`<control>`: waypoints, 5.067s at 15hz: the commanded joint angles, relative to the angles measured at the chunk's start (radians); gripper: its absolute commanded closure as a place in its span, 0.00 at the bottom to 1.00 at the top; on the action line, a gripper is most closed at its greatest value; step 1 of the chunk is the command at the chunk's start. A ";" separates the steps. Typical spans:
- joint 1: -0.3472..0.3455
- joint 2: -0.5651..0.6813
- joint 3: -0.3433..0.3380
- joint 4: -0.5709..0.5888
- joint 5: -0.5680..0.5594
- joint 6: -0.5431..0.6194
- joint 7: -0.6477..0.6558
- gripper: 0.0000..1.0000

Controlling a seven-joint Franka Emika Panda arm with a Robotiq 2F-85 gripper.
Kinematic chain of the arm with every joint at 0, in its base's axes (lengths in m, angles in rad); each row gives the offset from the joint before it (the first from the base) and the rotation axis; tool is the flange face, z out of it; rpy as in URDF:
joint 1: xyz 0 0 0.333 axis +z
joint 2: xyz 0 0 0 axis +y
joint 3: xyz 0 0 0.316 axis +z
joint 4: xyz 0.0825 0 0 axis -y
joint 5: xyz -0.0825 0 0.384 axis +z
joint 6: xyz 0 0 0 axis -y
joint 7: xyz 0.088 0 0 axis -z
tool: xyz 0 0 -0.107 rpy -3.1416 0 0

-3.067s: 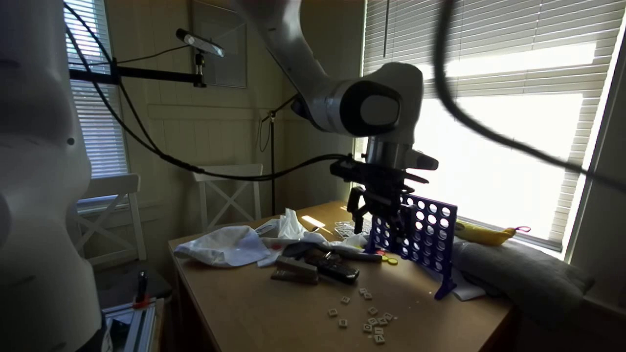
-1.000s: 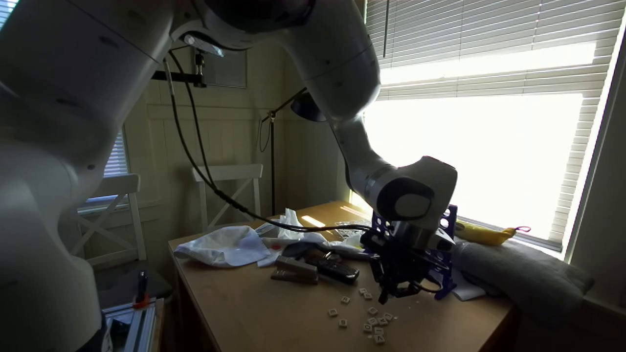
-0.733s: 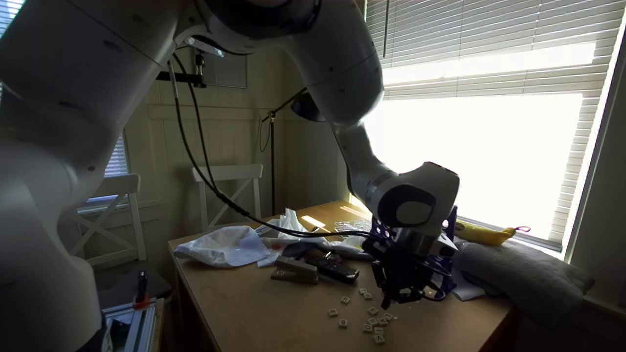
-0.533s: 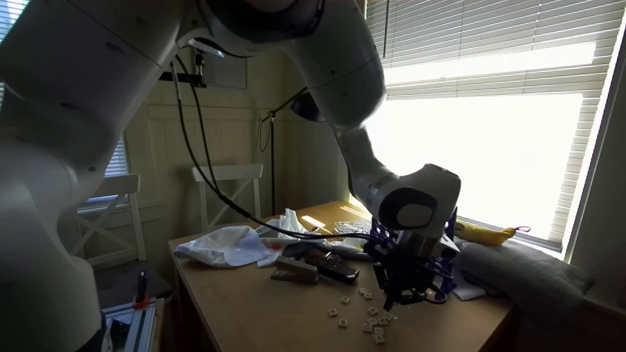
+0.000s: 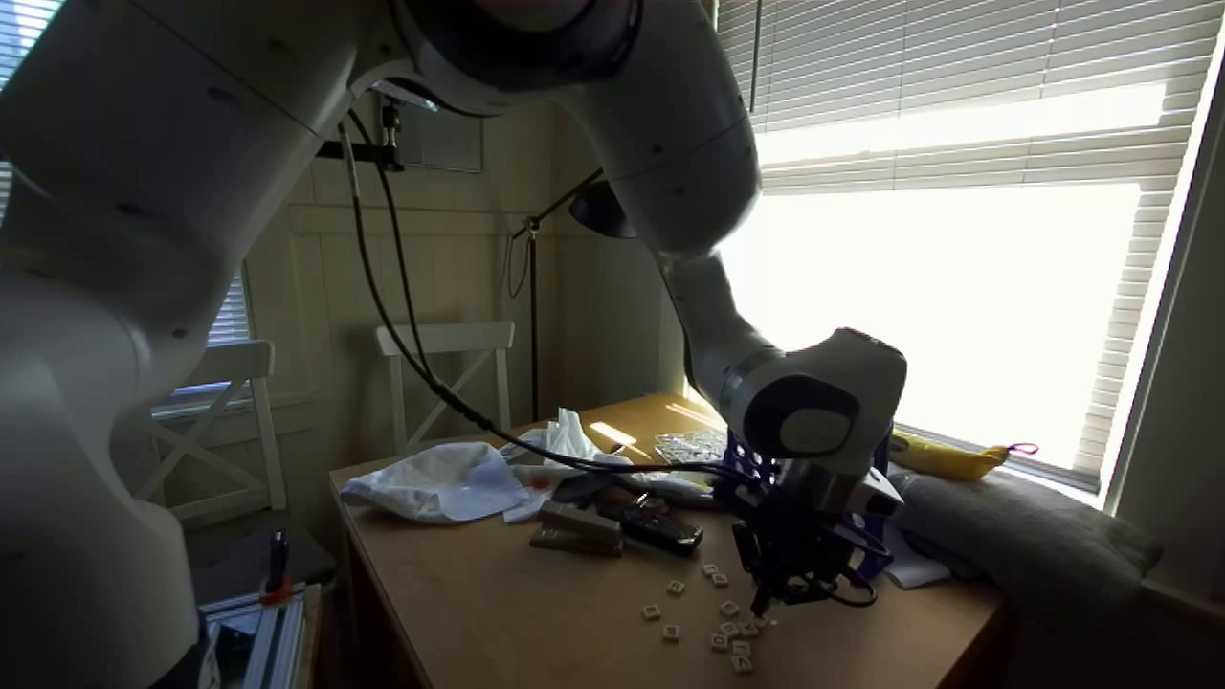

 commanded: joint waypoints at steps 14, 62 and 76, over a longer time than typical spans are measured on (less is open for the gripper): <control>0.044 0.124 -0.014 0.192 -0.139 -0.227 -0.058 1.00; 0.233 0.140 -0.042 0.270 -0.497 -0.299 -0.347 1.00; 0.149 -0.026 0.000 0.072 -0.322 -0.174 -0.268 1.00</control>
